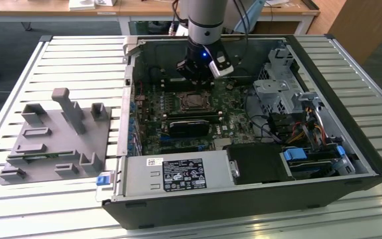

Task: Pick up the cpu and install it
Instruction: 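Install the first cpu locking lever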

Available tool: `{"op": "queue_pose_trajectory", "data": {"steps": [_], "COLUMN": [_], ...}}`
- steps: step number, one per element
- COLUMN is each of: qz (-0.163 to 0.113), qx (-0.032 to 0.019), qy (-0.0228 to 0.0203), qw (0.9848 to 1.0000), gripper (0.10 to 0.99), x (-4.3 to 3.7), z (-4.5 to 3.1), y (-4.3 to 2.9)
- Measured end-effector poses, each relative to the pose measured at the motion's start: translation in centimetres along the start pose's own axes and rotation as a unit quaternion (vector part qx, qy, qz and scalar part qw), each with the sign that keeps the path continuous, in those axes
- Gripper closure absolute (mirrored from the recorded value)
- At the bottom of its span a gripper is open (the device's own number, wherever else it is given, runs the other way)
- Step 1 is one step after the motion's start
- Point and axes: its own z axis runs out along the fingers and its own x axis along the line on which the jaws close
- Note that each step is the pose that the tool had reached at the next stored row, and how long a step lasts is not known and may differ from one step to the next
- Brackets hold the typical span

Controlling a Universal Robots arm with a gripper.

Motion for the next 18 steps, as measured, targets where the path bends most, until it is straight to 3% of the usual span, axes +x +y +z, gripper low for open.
{"op": "queue_pose_trajectory", "data": {"steps": [13,18], "qz": [0.000,0.000], "qx": [-0.0001,0.0077], "qy": [0.0000,-0.0005], "qw": [1.0000,1.0000], "gripper": [0.980,0.980], "x": [-0.03,-0.02], "z": [-0.13,-0.06], "y": [0.02,0.01]}}
